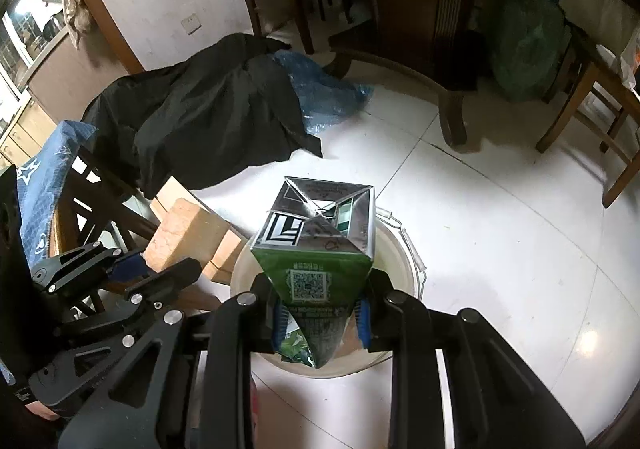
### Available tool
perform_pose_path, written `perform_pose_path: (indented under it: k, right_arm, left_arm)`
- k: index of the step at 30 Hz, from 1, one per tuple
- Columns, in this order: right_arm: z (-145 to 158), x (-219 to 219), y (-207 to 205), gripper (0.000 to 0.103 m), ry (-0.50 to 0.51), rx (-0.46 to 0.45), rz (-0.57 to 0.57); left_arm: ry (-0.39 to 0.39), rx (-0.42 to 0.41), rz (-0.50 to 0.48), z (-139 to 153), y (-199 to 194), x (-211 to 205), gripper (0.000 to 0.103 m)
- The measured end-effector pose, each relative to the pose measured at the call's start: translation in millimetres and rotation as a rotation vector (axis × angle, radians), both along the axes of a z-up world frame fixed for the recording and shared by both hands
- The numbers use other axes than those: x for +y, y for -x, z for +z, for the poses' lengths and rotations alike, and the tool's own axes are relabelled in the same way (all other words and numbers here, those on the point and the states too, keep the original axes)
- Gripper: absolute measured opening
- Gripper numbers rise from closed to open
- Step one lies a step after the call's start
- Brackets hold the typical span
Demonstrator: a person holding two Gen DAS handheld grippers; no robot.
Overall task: Collect trash
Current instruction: 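Carry the cardboard piece in the left tool while the right tool carries the carton to the bucket, then open both tools to drop the cardboard and carton into the bucket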
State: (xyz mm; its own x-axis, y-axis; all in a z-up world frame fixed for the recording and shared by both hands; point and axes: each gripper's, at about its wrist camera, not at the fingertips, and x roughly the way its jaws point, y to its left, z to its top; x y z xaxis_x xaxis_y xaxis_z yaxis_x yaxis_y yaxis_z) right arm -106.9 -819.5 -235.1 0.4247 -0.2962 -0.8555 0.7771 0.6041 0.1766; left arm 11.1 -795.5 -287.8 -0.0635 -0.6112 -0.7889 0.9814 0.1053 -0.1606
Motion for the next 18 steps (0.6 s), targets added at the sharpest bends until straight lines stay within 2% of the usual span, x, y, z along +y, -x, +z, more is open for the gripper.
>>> perform_pose_path:
  k: [15, 17, 18]
  right_arm:
    - [-9.6, -7.3, 0.1, 0.027, -0.02, 0.006, 0.002]
    - [-11.4, -8.4, 0.8, 0.028, -0.02, 0.005, 0.001]
    - [-11.0, -7.7, 0.5, 0.029, -0.023, 0.006, 0.002]
  left_arm:
    - [-0.02, -0.006, 0.002, -7.4, -0.7, -7.1, 0.027]
    - [-0.025, -0.006, 0.0, -8.5, -2.2, -7.0, 0.033]
    - [-0.023, -0.011, 0.005, -7.4, -0.9, -8.0, 0.042]
